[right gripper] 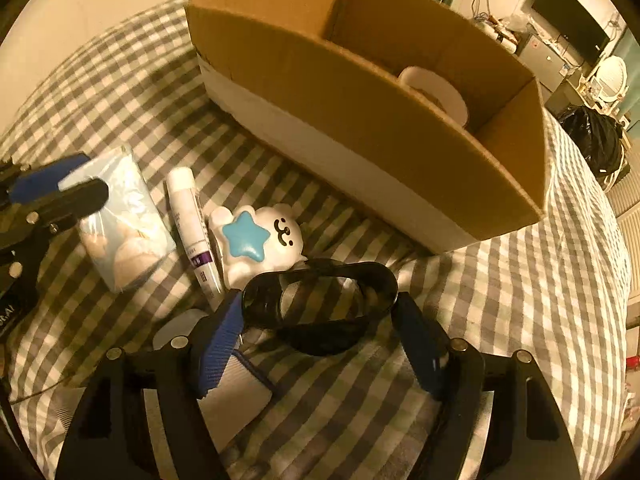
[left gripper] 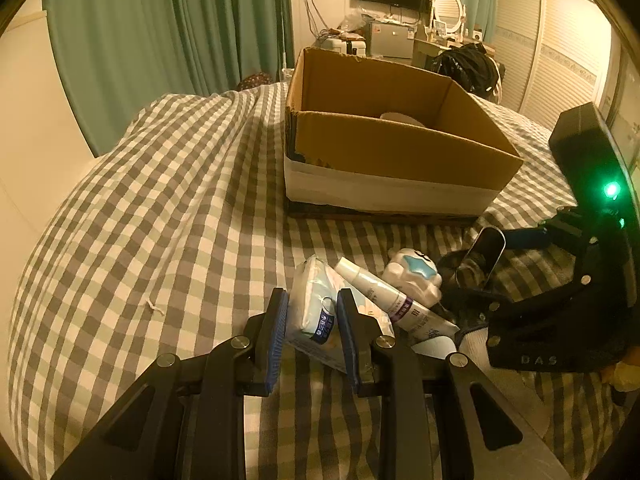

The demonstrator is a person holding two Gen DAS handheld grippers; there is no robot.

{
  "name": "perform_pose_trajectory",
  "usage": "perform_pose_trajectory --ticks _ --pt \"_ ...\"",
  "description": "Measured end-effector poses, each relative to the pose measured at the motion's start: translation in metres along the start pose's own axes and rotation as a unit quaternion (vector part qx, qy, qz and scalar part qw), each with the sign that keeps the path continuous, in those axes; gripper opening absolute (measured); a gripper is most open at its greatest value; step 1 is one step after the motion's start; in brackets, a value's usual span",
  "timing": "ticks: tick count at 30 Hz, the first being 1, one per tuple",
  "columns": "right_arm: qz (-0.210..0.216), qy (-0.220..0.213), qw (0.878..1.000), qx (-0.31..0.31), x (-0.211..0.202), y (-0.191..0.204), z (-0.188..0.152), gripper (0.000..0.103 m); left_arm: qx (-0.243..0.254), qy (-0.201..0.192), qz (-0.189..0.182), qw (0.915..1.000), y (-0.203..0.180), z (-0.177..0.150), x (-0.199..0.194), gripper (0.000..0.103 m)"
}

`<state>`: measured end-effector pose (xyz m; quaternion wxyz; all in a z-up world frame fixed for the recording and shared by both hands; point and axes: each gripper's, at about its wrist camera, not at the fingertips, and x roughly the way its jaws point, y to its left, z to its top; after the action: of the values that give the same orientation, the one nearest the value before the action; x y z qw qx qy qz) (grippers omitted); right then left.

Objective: Organize objects
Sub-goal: 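Grasp the tissue pack with the left gripper while the right grasps the black eye mask, then carry the tissue pack and eye mask over the box and release both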

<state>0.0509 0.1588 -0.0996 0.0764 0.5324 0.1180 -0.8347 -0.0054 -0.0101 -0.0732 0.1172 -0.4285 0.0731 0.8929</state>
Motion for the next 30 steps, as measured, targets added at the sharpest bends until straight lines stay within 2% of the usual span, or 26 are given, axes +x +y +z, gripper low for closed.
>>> perform_pose_trajectory --ticks 6,12,19,26,30 --pt "0.004 -0.037 0.999 0.014 -0.027 -0.007 -0.003 0.074 0.004 -0.008 0.003 1.0000 -0.002 0.001 -0.011 0.025" --pt "0.002 -0.067 0.998 0.015 -0.056 0.005 0.004 0.074 0.006 -0.020 0.003 0.9998 -0.004 0.005 -0.024 0.026" --pt "0.003 -0.112 0.993 0.022 -0.092 0.000 0.007 0.074 0.012 -0.051 0.005 0.9986 -0.007 0.019 -0.049 0.026" --pt "-0.005 -0.158 0.987 0.026 -0.132 -0.012 0.023 0.074 0.019 -0.086 0.003 0.9961 -0.010 0.052 -0.067 0.026" --pt "-0.014 -0.182 0.983 0.028 -0.151 -0.020 0.039 0.074 0.022 -0.112 0.004 0.9935 -0.010 0.081 -0.076 0.026"
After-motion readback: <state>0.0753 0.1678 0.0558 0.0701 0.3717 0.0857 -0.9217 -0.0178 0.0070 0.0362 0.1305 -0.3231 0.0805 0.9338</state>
